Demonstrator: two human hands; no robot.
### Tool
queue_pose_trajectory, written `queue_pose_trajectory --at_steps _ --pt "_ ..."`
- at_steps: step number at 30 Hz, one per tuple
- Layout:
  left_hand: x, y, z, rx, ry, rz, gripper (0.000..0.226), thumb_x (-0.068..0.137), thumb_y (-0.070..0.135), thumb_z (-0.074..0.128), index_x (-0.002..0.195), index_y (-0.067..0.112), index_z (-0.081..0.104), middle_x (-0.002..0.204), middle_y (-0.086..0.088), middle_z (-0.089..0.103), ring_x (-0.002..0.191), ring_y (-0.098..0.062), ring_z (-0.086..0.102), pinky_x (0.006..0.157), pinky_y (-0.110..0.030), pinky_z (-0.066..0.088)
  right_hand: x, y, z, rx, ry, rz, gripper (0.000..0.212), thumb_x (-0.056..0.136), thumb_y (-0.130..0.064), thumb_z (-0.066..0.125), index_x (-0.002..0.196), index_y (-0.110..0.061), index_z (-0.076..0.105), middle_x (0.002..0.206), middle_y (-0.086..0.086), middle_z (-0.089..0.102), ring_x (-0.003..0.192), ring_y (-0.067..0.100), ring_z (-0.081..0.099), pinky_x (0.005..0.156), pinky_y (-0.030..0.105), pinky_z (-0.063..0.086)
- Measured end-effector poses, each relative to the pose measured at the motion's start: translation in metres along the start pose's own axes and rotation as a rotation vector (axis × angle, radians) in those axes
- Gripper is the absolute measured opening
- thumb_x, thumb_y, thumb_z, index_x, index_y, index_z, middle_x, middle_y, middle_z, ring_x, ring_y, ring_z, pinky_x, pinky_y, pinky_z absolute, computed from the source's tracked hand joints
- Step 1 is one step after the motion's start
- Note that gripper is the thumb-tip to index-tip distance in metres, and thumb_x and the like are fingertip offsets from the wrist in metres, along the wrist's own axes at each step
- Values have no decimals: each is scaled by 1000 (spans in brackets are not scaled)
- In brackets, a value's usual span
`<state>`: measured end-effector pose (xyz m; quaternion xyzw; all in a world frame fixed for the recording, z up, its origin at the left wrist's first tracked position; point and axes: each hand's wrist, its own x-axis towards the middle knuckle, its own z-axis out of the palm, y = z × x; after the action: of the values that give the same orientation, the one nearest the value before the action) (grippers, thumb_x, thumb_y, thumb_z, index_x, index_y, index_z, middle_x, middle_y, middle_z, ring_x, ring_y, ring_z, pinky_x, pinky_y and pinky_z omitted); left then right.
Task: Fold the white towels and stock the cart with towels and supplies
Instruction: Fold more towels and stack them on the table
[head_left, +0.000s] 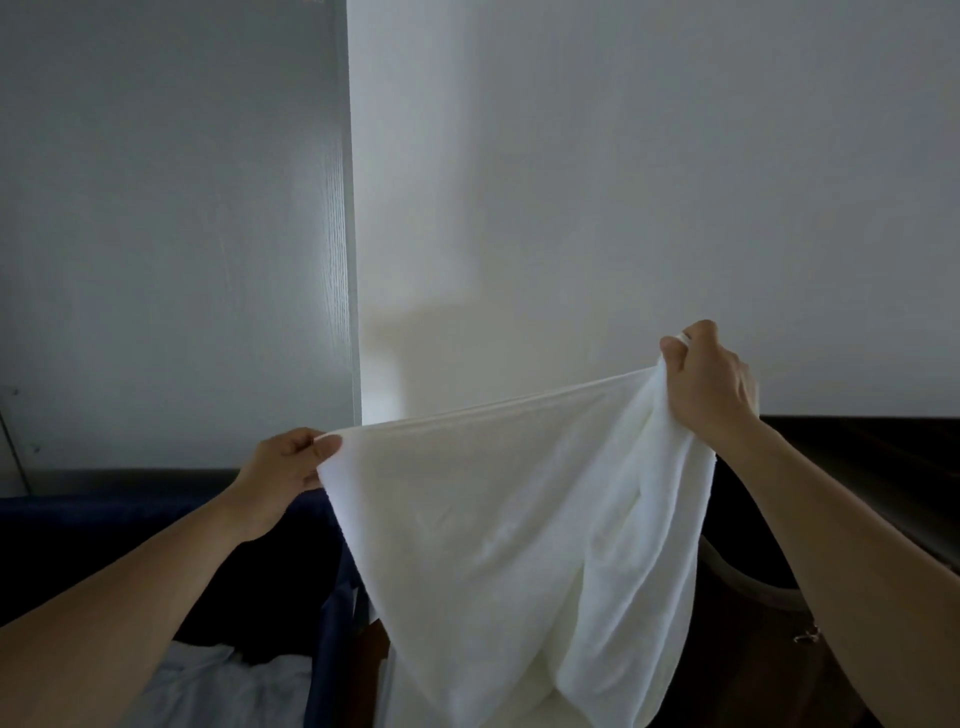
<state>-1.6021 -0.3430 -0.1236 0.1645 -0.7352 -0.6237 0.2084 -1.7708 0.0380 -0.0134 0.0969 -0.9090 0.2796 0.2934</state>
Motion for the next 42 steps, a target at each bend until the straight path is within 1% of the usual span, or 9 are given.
queue_pose_trajectory --at_steps 5,13,19,25,29,32,35,38,42 --pt "1 6 9 -226 23 -79 39 101 22 53 117 -13 56 102 -25 62 89 -32 61 83 -41 55 4 6 4 85 16 69 28 105 -33 35 110 -8 45 93 12 55 85 34 50 74 38 34" --pt "24 52 70 -333 150 -277 26 90 11 70 110 -5 66 100 -19 70 81 -32 67 69 -43 57 -4 3 26 318 -17 184 25 96 -33 56 83 -14 50 85 7 57 79 31 57 62 32 36" --pt "-18 76 168 -97 52 -86 31 93 19 68 70 0 60 77 -16 63 71 -29 62 69 -40 57 -59 -43 49 463 -152 80 22 83 -36 76 75 -18 67 75 -1 69 77 21 65 73 34 51" --pt "-38 75 197 47 -82 91 31 96 12 48 70 -3 55 67 -9 43 64 -20 38 58 -33 31 -84 -52 53 443 -223 0 39 90 -28 63 57 -7 60 54 6 56 55 16 50 60 37 47" --pt "-53 77 191 23 -203 148 33 93 7 46 62 9 58 56 6 57 53 -10 53 51 -17 40 -86 -54 51 683 -466 179 28 78 -18 52 71 3 69 75 21 69 66 23 60 71 52 59" --pt "-55 70 185 107 -328 236 12 79 25 66 86 19 74 85 7 76 83 -9 72 77 -21 55 -82 -52 36 889 -692 256 36 81 1 41 95 7 74 97 21 74 81 23 72 71 36 62" --pt "-49 64 177 306 -243 342 15 79 21 68 93 18 71 83 4 73 78 -10 68 66 -14 49 -76 -46 20 874 -823 126 45 86 2 32 107 5 72 103 17 75 95 23 73 87 37 55" --pt "-43 65 169 491 -158 464 14 93 14 58 96 18 71 79 6 69 70 -8 60 60 -13 43 -69 -39 14 713 -873 -62 44 86 -7 35 107 -8 73 105 9 76 100 17 72 90 29 47" --pt "-33 77 150 195 -280 346 33 93 1 60 87 29 76 83 6 75 78 -10 69 73 -24 54 -55 -18 15 722 -665 -147 36 90 5 50 109 -17 72 104 -1 76 100 12 69 91 32 52"
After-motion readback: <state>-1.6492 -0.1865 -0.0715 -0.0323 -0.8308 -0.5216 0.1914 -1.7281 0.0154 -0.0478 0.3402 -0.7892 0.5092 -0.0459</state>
